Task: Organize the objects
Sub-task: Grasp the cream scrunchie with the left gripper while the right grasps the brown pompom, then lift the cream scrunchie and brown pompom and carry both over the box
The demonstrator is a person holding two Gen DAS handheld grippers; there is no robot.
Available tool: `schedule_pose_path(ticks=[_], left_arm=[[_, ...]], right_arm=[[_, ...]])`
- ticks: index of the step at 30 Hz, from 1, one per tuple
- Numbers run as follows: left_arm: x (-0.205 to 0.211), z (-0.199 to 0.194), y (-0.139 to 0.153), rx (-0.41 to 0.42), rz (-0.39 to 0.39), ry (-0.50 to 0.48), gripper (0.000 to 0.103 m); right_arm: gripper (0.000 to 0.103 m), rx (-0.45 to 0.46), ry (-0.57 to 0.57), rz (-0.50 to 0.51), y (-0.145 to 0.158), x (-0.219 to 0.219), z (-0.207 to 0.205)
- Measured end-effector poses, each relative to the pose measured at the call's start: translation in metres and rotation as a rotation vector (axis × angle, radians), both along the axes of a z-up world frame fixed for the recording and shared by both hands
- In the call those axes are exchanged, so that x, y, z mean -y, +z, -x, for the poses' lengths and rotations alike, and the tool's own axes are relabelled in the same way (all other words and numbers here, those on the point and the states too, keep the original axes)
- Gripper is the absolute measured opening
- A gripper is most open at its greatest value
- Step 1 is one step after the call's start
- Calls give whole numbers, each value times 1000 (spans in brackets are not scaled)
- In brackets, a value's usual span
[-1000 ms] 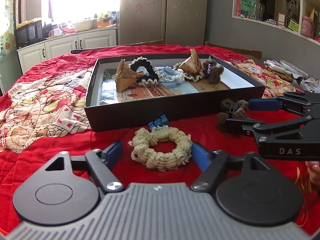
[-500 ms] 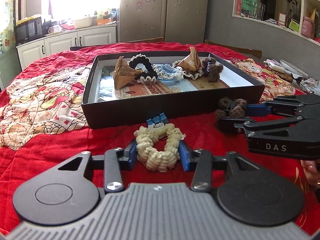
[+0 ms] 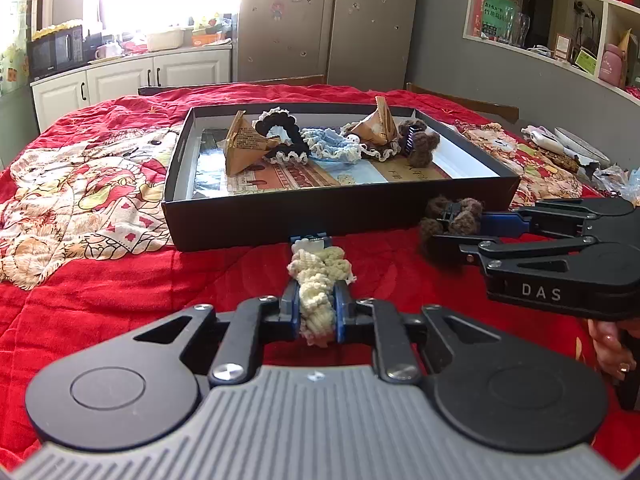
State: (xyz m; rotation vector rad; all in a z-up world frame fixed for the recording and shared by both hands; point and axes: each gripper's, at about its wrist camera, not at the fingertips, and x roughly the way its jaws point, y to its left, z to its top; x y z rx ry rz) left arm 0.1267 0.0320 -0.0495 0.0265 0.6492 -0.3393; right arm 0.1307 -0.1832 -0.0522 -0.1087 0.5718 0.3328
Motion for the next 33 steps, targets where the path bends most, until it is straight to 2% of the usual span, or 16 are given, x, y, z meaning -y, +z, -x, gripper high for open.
schedule_pose_path(ticks=[14, 20, 33], left_arm=[[3, 17, 14, 28, 20, -47, 18], [4, 25, 25, 34, 62, -78, 18], [1, 30, 38, 56, 104, -76, 18]], right_arm=[[37, 30, 7, -24, 4, 4, 9], [37, 39, 8, -35, 6, 6, 12], [37, 75, 7, -69, 15, 11, 22]])
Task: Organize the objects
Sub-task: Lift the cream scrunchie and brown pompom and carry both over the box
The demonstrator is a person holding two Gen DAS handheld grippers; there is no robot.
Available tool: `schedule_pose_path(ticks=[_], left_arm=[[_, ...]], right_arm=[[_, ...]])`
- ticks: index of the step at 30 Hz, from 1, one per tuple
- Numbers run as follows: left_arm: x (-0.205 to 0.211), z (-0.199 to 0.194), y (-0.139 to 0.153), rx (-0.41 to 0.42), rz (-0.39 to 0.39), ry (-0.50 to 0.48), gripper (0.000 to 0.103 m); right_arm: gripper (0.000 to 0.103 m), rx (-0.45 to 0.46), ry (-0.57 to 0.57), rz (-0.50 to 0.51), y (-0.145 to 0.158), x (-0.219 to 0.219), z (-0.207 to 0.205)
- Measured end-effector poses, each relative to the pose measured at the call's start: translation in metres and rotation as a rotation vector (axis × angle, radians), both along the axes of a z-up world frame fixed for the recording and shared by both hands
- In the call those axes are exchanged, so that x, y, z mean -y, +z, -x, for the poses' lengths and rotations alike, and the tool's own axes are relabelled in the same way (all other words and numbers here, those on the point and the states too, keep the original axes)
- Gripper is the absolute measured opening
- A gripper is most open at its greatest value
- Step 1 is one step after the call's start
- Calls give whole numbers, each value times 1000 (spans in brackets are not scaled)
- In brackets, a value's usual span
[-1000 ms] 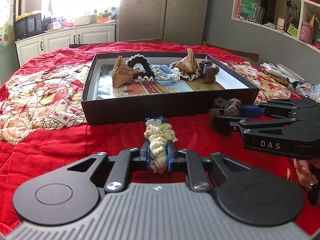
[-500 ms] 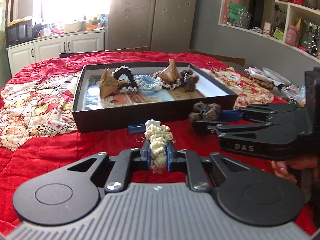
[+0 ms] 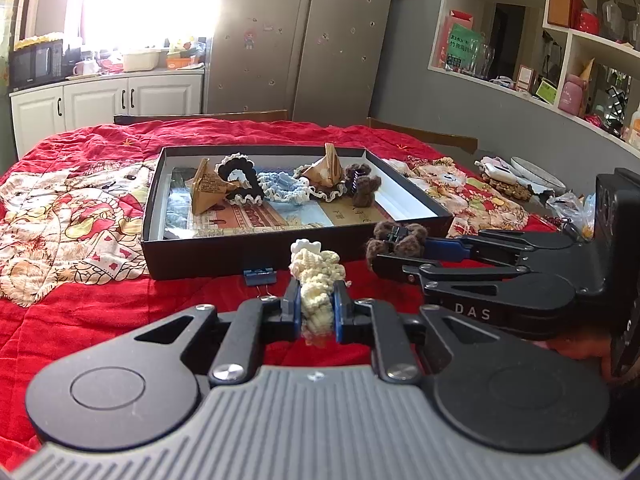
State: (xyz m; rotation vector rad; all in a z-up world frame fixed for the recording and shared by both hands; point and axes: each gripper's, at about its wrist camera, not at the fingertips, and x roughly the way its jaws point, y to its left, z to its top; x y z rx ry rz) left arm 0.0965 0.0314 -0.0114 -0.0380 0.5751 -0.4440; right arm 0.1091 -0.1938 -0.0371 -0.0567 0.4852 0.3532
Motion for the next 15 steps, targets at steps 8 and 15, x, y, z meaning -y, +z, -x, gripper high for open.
schedule_pose_path(ticks=[8, 15], left_arm=[[-1, 0, 10, 26, 5, 10, 18], [-6, -7, 23, 58, 12, 32, 18]], right_arm=[[37, 36, 0, -19, 11, 2, 9], [37, 68, 6, -16, 25, 1, 13]])
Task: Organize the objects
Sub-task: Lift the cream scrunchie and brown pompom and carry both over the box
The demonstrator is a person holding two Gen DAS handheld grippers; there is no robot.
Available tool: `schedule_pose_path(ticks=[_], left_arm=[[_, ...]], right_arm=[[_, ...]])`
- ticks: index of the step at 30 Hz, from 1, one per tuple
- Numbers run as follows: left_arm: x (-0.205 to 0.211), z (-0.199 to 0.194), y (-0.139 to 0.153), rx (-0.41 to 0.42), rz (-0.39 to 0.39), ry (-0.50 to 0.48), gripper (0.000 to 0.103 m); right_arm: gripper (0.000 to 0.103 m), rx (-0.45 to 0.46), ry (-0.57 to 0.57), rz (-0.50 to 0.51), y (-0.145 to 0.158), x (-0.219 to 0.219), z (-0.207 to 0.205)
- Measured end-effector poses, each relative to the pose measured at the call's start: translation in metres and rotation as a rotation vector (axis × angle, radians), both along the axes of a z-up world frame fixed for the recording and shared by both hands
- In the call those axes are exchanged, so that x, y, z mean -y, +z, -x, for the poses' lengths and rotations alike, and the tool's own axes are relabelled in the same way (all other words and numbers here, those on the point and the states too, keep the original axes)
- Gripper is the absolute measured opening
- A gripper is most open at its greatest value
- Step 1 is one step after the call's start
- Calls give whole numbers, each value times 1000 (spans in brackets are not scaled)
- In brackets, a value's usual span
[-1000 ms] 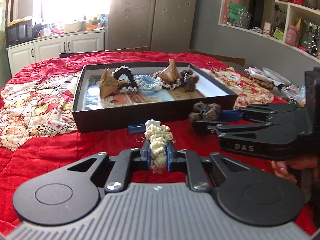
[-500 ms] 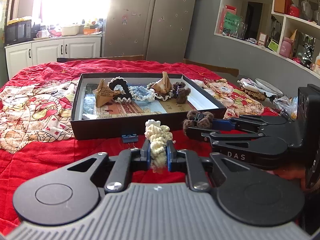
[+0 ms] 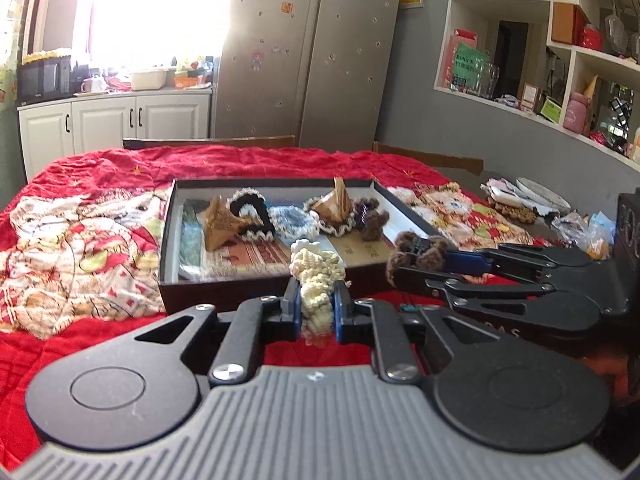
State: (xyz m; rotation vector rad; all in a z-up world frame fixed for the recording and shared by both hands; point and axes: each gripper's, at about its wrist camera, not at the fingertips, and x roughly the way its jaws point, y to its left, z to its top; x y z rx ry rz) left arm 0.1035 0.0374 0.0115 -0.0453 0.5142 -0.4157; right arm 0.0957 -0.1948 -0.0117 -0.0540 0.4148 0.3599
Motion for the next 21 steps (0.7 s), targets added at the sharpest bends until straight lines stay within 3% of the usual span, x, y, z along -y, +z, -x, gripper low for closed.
schedule_pose_path(ticks=[7, 12, 21], left_arm=[[-2, -19, 10, 23, 2, 36, 18], [-6, -35, 18, 19, 52, 59, 18], [0, -67, 21, 39, 29, 140, 19]], right_arm=[[37, 45, -2, 19, 21, -2, -6], [37, 79, -9, 35, 37, -5, -17], [37, 74, -34, 13, 46, -8, -49]])
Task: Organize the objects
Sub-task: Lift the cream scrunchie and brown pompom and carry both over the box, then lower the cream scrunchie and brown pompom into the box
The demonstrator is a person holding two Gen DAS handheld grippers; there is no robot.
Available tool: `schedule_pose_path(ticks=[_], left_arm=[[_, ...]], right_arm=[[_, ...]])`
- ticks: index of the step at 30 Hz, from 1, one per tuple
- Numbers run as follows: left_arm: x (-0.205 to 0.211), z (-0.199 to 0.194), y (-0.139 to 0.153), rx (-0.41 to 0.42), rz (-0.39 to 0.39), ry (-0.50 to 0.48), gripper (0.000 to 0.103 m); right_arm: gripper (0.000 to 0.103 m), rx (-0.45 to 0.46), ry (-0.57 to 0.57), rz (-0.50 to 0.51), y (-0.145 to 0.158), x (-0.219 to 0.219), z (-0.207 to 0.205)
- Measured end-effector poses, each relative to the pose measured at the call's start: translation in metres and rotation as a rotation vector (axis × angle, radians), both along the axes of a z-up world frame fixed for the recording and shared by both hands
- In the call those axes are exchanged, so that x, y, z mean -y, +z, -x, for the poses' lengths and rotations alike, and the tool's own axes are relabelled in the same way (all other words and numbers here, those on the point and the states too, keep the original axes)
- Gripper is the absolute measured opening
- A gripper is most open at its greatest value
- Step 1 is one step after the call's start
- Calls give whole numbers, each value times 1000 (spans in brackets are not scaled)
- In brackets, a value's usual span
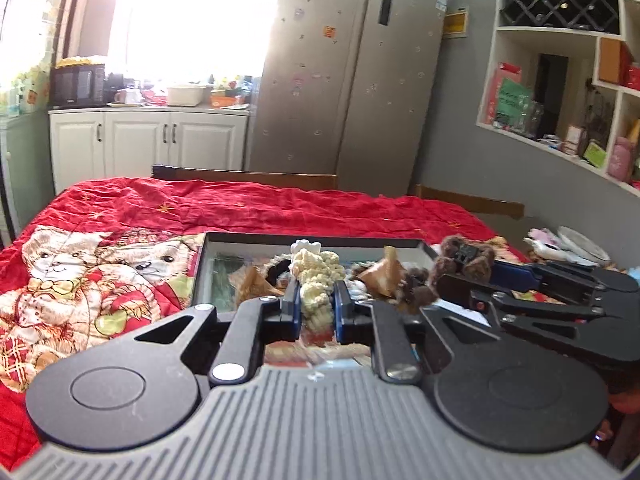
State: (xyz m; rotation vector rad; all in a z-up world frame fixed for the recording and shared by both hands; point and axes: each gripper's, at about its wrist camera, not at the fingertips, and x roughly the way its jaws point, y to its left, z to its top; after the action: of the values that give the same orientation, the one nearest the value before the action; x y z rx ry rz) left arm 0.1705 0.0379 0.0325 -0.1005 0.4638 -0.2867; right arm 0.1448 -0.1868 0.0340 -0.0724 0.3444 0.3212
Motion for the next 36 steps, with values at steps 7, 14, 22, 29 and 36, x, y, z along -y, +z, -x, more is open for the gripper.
schedule_pose_path(ticks=[7, 14, 22, 29, 36], left_arm=[[5, -27, -13, -44, -8, 24, 19], [9, -43, -27, -71, -25, 46, 19], [9, -55, -42, -94, -31, 64, 20], [12, -60, -50, -108, -47, 66, 20], [15, -65, -58, -129, -60, 59, 20]], right_arm=[[37, -27, -21, 10, -10, -8, -27], [37, -63, -38, 17, -25, -11, -49], [37, -112, -45, 12, -48, -12, -73], [37, -147, -44, 10, -62, -18, -84], [38, -164, -32, 29, -68, -22, -89]])
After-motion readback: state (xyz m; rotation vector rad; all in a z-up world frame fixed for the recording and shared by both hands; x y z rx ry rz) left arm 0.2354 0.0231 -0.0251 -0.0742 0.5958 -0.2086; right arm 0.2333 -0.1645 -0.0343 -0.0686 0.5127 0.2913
